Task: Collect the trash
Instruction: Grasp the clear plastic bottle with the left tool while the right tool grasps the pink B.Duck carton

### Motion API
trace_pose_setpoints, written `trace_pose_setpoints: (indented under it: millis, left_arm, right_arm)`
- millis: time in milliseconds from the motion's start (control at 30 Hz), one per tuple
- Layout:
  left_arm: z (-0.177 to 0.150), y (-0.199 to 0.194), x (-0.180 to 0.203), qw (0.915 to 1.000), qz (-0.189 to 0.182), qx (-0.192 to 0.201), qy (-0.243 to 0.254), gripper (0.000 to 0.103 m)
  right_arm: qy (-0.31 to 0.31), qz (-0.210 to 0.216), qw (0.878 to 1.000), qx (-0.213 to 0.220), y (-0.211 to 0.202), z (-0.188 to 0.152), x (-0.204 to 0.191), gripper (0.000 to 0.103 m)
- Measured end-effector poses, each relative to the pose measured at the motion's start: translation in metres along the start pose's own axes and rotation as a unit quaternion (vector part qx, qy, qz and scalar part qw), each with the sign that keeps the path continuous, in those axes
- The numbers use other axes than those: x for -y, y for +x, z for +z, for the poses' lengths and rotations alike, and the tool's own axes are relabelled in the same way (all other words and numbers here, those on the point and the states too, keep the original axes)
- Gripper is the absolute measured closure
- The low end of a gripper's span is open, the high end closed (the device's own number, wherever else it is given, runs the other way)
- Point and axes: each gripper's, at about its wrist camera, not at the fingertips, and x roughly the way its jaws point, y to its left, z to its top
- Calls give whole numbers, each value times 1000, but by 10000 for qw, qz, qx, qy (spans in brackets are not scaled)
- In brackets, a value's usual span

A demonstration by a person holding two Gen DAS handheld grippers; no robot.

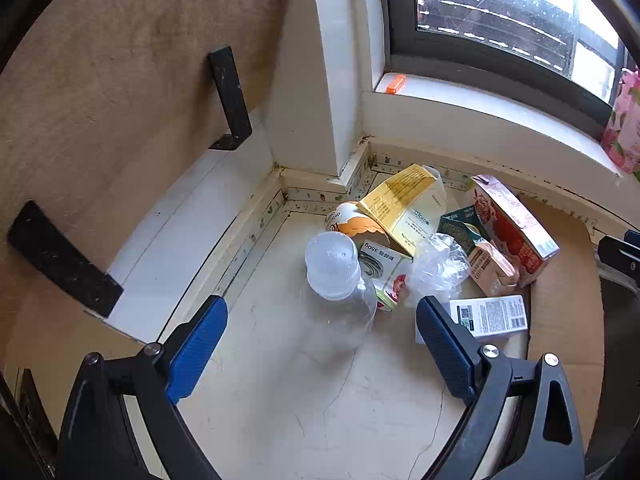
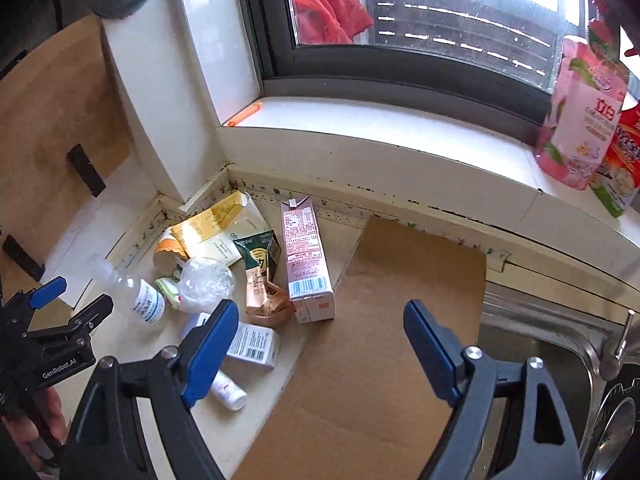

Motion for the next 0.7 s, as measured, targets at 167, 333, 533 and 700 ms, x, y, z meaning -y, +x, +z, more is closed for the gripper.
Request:
trace_pose_setpoints:
  millis: [167,333,533,700]
  left_arm:
    - [5,32,4,9999,87,-91,-105,9]
    - [6,54,0,9995,61,-131,-279,10]
    - [2,70,-4,9986,-32,-224,-485,19]
    - [-1,77,-4,9972,-243,-352,-615,51]
  right_arm:
    - [32,59,9995,-297,55,10,0,29]
    - [-75,-2,9987,-502,92,13,-7,29]
    - [-146,-13,9971,-752,119,9,-12,53]
    - [1,132,9963,-849,125,5,-8,63]
